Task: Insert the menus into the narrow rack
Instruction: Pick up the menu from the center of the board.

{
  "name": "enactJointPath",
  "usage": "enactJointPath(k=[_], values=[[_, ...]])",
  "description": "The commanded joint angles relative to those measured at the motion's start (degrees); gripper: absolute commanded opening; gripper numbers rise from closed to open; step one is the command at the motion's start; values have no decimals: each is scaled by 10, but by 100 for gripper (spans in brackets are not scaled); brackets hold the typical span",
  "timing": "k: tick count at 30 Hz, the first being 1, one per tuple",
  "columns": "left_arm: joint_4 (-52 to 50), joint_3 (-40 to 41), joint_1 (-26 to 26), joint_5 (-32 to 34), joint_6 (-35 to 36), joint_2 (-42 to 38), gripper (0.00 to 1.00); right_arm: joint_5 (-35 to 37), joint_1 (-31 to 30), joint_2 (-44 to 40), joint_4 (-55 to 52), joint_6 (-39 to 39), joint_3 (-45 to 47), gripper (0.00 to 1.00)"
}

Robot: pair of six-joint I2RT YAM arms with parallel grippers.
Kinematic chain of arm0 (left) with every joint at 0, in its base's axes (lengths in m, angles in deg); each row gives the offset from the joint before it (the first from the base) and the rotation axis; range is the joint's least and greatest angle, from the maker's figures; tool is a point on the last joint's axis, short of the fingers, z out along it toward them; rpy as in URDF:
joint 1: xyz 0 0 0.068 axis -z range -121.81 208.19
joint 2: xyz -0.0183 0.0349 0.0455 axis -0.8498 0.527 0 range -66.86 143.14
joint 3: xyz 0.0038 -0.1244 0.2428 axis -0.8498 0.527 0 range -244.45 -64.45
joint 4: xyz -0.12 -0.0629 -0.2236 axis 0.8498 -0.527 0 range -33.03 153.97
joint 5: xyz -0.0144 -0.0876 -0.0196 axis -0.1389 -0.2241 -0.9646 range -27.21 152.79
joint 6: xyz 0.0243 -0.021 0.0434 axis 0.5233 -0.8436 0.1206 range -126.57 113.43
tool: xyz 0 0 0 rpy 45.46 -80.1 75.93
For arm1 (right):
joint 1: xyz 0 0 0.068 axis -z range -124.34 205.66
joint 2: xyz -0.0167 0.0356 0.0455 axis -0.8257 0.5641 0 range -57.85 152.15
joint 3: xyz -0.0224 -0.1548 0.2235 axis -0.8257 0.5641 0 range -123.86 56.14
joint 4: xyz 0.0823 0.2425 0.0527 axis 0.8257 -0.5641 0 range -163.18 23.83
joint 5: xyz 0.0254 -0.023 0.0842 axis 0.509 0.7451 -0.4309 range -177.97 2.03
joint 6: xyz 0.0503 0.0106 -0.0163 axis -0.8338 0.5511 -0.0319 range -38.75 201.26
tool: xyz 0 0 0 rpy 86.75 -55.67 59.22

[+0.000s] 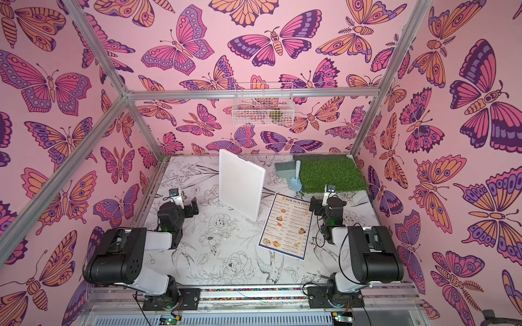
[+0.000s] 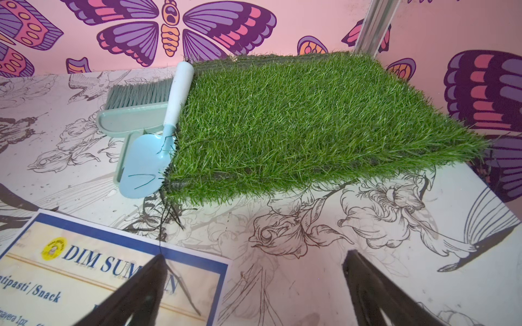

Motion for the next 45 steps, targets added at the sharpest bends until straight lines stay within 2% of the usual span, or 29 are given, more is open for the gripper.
enactJointPath(k=[1,3,5,8,10,12,13,15,19,24,29,34,39,45], values=[[-24,26,-1,28,-8,-63,100,26,1,-40,-17,-11,-5,99],[-57,30,5,68,-14,-115,100,62,0,-76,-42,-23,-2,99],[-98,32,24,139,-29,-184,100,92,0,-123,-91,-39,-7,99],[-173,26,56,165,-66,-268,100,105,0,-191,-227,-100,-44,99],[-231,16,90,193,-87,-308,99,121,1,-218,-327,-178,-75,99],[-307,-18,132,227,-123,-343,97,165,2,-232,-435,-316,-103,99],[-345,-26,158,231,-153,-358,95,146,5,-239,-485,-361,-112,99],[-400,-32,202,205,-193,-380,91,64,10,-251,-505,-351,-110,99],[-507,-55,275,148,-227,-392,90,-29,10,-269,-566,-343,-110,100],[-527,-88,338,24,-254,-323,87,-156,10,-257,-574,-323,-89,95],[-523,-148,433,-41,-261,-179,86,-213,7,-237,-582,-328,-65,84],[-513,-186,470,-118,-290,-72,86,-219,1,-228,-585,-329,-40,78],[-524,-225,495,-129,-276,-18,82,-223,0,-213,-559,-338,-13,73],[-546,-253,499,-134,-271,37,74,-234,-11,-186,-515,-350,4,71]])
